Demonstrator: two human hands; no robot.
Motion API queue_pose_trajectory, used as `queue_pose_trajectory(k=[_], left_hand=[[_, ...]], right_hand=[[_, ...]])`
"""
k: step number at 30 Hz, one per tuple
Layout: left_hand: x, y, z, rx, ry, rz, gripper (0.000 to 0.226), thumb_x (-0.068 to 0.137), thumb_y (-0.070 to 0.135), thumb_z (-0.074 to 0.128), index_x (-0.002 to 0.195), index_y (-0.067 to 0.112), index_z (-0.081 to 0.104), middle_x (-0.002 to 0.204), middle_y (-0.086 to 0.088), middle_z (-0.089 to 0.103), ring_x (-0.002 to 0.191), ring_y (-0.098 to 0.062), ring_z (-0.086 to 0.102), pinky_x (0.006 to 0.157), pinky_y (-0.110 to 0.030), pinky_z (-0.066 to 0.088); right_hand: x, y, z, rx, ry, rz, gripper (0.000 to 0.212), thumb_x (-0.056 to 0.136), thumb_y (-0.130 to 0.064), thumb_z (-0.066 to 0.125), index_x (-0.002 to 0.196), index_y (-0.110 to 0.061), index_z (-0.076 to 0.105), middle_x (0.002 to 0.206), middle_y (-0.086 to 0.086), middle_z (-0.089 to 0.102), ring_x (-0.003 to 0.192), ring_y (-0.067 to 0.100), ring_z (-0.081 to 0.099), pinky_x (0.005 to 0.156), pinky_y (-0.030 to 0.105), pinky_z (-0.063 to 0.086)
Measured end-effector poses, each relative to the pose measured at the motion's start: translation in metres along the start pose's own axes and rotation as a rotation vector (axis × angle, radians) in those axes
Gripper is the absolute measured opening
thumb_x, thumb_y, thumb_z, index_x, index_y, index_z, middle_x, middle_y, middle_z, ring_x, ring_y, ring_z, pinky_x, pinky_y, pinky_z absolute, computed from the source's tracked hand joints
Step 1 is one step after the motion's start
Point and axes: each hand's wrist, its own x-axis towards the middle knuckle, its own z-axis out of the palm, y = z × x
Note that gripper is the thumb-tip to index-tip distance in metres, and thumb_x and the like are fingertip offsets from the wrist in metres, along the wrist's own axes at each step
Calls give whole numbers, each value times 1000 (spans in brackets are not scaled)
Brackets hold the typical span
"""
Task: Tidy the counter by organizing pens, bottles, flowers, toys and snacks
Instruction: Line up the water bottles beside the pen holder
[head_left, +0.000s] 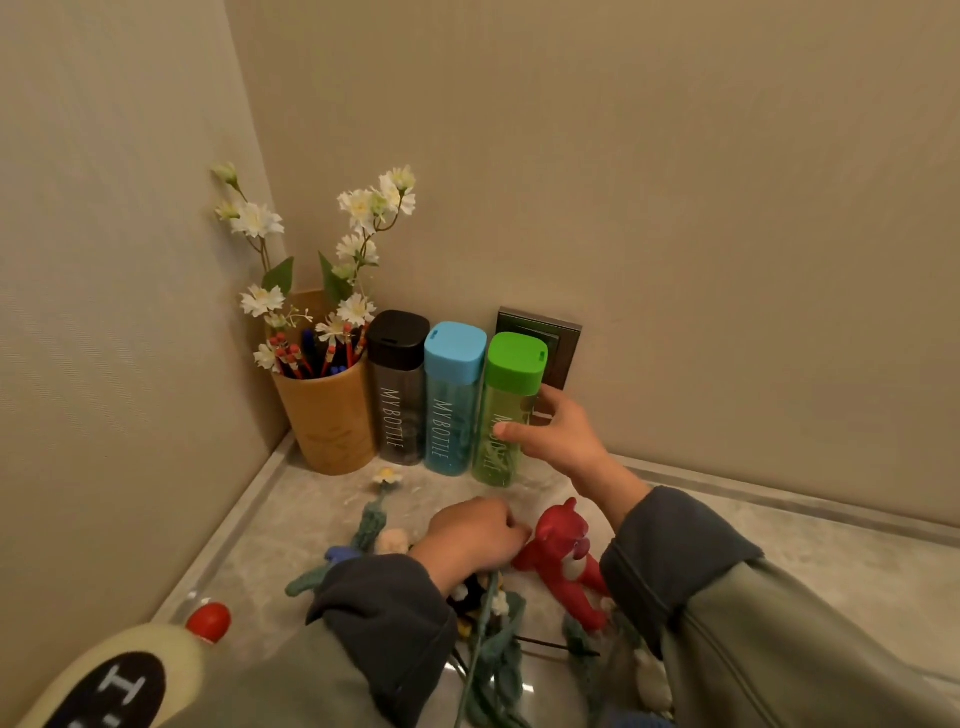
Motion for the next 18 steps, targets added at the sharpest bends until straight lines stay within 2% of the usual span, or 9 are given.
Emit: queue_pose_trajectory(k=[3, 6, 8, 10, 13, 16, 18], left_hand=[[-2, 0, 1, -32, -17, -13, 40, 89, 53, 39, 105, 25, 63, 105, -1, 65, 97, -23, 60, 79, -34, 44], [-4, 0, 0, -53, -44, -10, 44, 90, 56, 35, 105, 25, 63, 107, -2, 66, 99, -23, 61, 84, -35, 47], [-7, 0, -1, -54, -44, -16, 53, 90, 61, 31, 108, 24, 64, 110, -2, 65, 101, -24, 60, 86, -36, 47], [-12, -1, -4, -65, 25, -9, 57, 90, 64, 30, 101, 22, 66, 105, -3, 66, 97, -24, 61, 83, -36, 48], [-20, 2, -7, -119, 207, 60, 51, 91, 61, 35, 78, 21, 65, 88, -2, 64, 84, -22, 61, 76, -35, 50], [-29, 13, -10, -179, 368, 144, 32, 91, 52, 43, 90, 29, 65, 102, 2, 59, 93, -19, 58, 83, -37, 50], [-35, 23, -10, -245, 416, 210, 22, 91, 45, 48, 98, 33, 64, 109, 5, 58, 101, -15, 56, 90, -37, 48]], right_hand=[[1, -1, 1, -2, -10, 1, 65, 74, -11, 82, 133, -11, 53, 127, 9, 59, 117, 27, 57, 100, 50, 48], [1, 0, 0, -24, -15, 0, 68, 73, -10, 82, 134, -10, 52, 127, 10, 59, 118, 26, 56, 101, 49, 47], [-2, 3, -4, -42, -37, 17, 75, 73, -8, 82, 140, -12, 46, 129, 8, 57, 121, 25, 54, 102, 44, 47], [-7, 4, -11, -45, -36, 54, 82, 76, -12, 81, 145, -15, 37, 130, 6, 52, 121, 23, 51, 99, 37, 46], [-19, 4, -31, -1, 22, 117, 71, 83, -16, 74, 145, -16, 39, 130, 10, 52, 117, 23, 54, 96, 39, 50], [-40, 2, -51, 61, 64, 135, 53, 87, -14, 68, 137, -14, 48, 124, 9, 58, 113, 22, 59, 93, 40, 52], [-59, 1, -61, 89, 69, 127, 42, 90, -14, 65, 130, -15, 53, 119, 5, 62, 110, 18, 61, 92, 39, 53]])
